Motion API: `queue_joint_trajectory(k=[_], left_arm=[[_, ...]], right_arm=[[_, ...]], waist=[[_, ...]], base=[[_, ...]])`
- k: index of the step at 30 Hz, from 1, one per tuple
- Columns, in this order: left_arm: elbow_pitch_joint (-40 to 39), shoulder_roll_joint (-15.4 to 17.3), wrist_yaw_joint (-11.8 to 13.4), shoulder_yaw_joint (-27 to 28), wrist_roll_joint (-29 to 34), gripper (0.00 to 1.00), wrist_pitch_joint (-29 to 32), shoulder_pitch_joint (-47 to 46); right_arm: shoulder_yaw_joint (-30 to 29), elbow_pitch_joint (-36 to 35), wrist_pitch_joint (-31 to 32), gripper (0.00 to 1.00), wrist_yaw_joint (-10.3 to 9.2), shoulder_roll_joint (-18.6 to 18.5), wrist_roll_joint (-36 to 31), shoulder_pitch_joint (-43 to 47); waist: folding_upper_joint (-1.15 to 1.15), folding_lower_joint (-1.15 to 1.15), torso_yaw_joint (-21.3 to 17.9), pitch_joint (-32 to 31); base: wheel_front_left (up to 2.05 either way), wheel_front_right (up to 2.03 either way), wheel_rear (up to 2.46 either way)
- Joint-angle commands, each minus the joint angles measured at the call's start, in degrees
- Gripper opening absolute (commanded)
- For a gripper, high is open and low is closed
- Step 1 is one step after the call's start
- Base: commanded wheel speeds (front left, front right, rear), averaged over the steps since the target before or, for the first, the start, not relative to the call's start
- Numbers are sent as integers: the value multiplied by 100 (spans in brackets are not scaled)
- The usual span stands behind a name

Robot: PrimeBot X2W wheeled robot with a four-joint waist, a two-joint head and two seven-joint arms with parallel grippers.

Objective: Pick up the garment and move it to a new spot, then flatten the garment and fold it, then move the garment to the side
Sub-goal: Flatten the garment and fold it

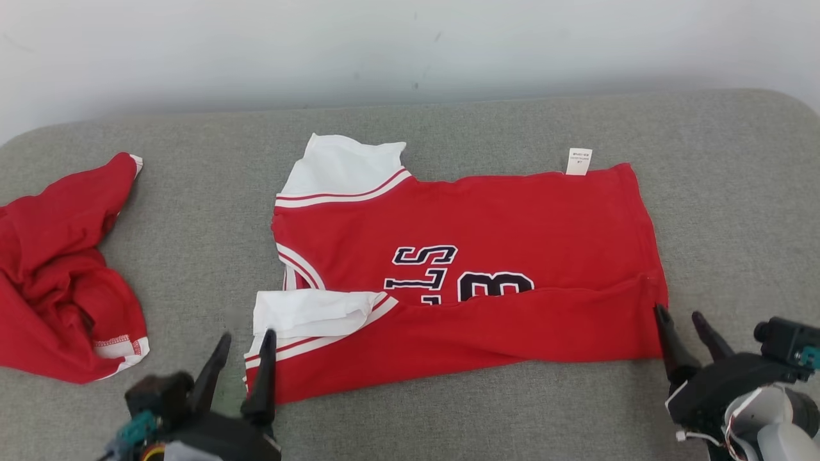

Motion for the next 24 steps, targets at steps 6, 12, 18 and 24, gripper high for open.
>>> queue_joint_trajectory(k=[6, 12, 18, 24], left_arm=[[-175, 81, 115, 10, 157, 100, -22, 578], [10, 21, 108, -66, 178, 100, 3, 537], [426, -43, 67, -111, 163, 100, 44, 350], [660, -97, -26, -161, 210, 0, 19, 278]], right_arm=[[44, -91, -47, 100, -14, -33, -170, 225], [167, 91, -106, 100, -14, -104, -413, 102], [460, 420, -174, 100, -14, -167, -608, -36], [790, 683, -339, 0, -14, -250, -623, -87]], waist=[[-1, 0, -41, 74], [-1, 0, -23, 230], [-1, 0, -33, 300], [-1, 0, -16, 181]], base=[[0, 0, 0], [0, 0, 0], [0, 0, 0], [0, 0, 0]])
